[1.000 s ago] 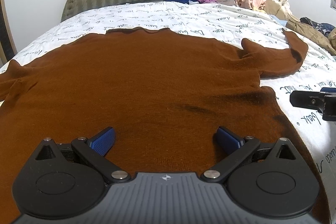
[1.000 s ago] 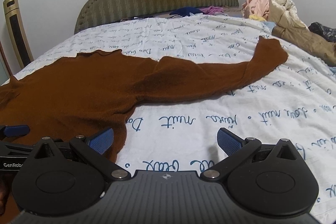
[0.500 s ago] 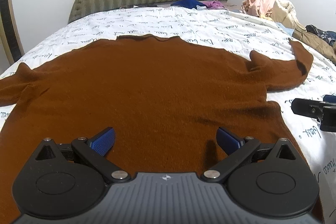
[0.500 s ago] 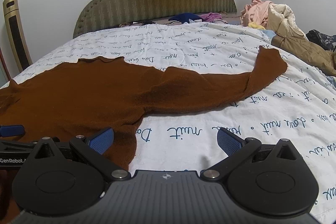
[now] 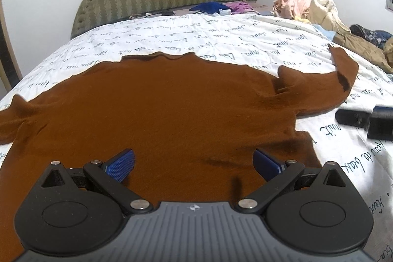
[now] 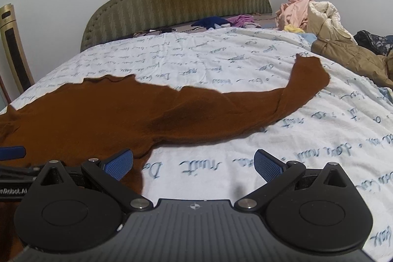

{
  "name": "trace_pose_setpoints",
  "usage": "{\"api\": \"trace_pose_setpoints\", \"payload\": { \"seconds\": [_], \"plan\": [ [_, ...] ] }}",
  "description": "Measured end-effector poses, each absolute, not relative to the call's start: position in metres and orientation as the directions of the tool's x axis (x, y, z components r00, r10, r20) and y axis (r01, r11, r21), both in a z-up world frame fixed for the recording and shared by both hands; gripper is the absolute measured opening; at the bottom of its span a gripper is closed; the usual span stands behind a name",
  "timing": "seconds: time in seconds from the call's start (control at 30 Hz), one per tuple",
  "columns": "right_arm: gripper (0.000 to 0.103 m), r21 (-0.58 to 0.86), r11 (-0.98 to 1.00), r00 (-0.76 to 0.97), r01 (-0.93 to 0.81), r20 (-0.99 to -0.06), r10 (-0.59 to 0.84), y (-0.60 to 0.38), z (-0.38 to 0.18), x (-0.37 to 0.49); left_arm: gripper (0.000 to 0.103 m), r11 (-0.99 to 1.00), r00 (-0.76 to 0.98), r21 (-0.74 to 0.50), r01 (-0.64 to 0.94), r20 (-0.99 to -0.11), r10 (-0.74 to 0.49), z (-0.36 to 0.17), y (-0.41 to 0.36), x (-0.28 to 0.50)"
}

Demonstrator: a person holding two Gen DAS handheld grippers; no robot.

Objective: Fold small clothes
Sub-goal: 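Grasp the brown sweater's sleeve cuff with the right gripper and lift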

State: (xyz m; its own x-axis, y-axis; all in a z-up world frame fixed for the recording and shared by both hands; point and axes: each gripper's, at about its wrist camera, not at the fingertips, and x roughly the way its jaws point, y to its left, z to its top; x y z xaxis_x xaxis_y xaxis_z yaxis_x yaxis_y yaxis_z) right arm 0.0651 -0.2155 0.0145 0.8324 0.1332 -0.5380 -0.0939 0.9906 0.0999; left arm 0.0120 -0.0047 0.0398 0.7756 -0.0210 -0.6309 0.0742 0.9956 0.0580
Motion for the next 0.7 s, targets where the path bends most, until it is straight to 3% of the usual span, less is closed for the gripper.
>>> {"api": "trace_pose_setpoints", "payload": {
  "seconds": [0.2, 0.43, 0.7],
  "plan": [
    [0.103, 0.124, 0.991, 0.845, 0.057, -0.534, 0.018, -0.277, 0.032, 0.099, 0.103, 0.982, 0.783, 0.116, 0.147, -0.62, -0.044, 0.051, -0.049, 0.029],
    [0.103, 0.334, 0.922, 0.857, 0.196, -0.516, 0.005, -0.376, 0.043, 0.165, 0.103, 0.973, 0.757, 0.087, 0.212, -0.645, -0.107, 0.043, -0.094, 0.054],
    [0.083, 0.503, 0.851, 0.856, 0.151, -0.497, 0.141, -0.42, 0.033, 0.241, 0.103, 0.971, 0.78, 0.126, 0.205, -0.621, -0.084, 0.04, -0.138, 0.101]
  ]
}}
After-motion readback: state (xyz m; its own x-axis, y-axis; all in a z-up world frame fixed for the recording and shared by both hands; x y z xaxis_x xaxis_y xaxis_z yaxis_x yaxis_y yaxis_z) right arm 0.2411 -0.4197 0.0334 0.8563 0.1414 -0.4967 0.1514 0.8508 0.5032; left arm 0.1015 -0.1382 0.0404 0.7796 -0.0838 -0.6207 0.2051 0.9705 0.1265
